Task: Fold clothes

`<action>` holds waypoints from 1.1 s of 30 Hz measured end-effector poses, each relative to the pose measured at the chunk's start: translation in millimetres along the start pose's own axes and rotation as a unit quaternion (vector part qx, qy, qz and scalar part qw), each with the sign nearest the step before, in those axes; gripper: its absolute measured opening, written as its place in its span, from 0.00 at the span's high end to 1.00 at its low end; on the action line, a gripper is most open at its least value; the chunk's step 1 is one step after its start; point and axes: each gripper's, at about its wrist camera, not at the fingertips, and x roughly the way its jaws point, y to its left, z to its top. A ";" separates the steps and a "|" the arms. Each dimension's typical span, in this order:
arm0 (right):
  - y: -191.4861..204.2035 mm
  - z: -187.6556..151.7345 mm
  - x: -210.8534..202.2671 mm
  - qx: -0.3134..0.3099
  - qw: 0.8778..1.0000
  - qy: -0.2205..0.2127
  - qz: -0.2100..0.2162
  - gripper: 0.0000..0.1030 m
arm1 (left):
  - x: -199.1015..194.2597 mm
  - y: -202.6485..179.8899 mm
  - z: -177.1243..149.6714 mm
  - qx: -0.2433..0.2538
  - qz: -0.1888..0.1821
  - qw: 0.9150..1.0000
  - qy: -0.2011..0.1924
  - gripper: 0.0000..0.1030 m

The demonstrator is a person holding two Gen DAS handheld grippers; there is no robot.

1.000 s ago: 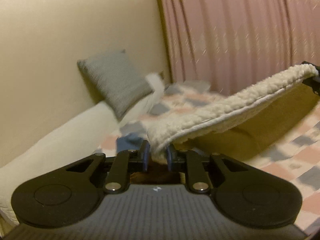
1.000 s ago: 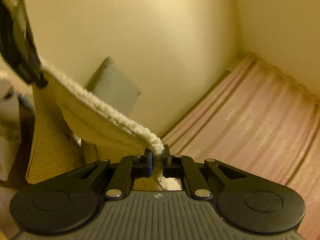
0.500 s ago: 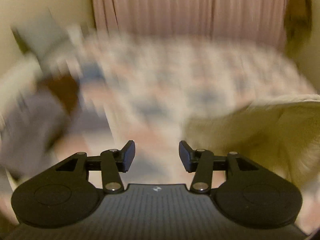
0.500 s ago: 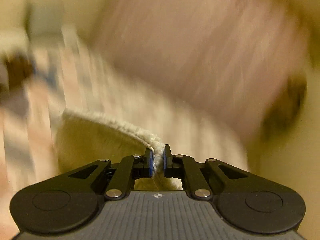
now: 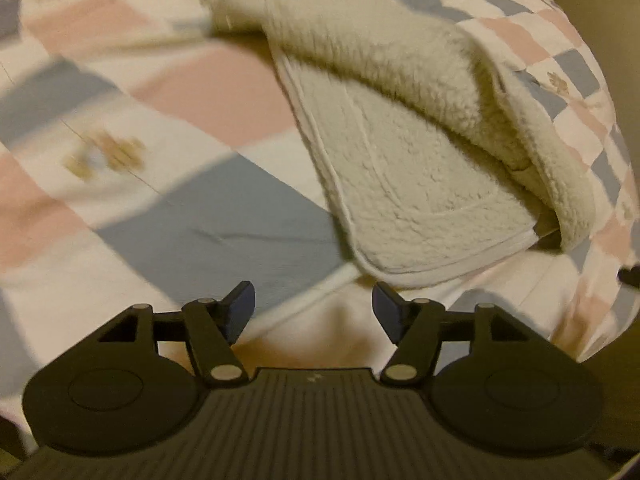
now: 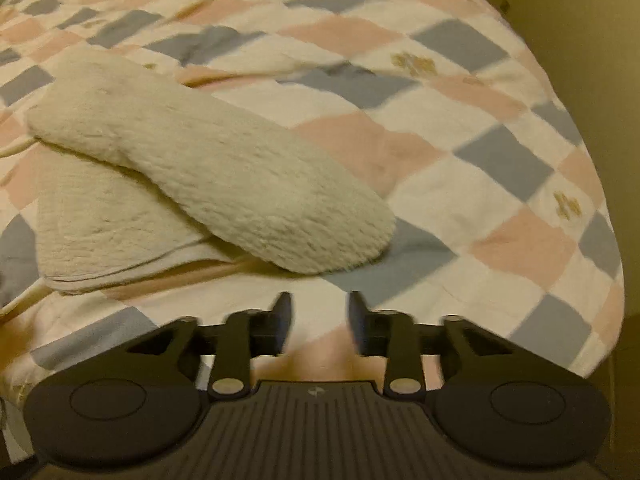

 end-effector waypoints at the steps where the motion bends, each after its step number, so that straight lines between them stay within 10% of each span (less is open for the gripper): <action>1: 7.2 2.7 6.5 -0.021 1.000 -0.009 0.010 0.55 | 7.7 -0.8 0.9 -0.010 -0.004 1.000 0.002 0.42; 9: 65.8 5.7 47.6 -0.249 0.966 -0.064 -0.003 0.35 | 44.1 9.7 5.6 -0.144 -0.075 0.987 -0.004 0.40; 17: 70.8 22.2 116.9 -0.398 0.913 -0.088 -0.023 0.34 | 75.5 -21.0 4.4 -0.215 -0.045 0.975 -0.020 0.34; 20: 52.2 37.7 132.7 -0.400 0.913 -0.073 0.015 0.69 | 77.7 -33.5 10.8 -0.219 -0.029 0.975 -0.016 0.67; 21: 41.4 48.7 132.4 -0.376 0.923 -0.066 0.040 0.75 | 72.9 -33.5 13.6 -0.224 -0.029 0.974 -0.017 0.81; 26: -40.9 124.8 98.4 -0.118 0.972 -0.052 0.196 0.79 | -3.8 -37.3 29.1 -0.202 0.009 0.976 -0.079 0.87; 29: -113.2 151.2 72.9 0.101 0.938 -0.044 0.328 0.79 | -90.6 -38.8 28.6 -0.166 0.068 0.971 -0.159 0.90; 33: -182.2 128.0 97.3 0.275 0.903 0.021 0.329 0.78 | -138.8 -21.9 -5.6 -0.171 0.155 0.959 -0.164 0.92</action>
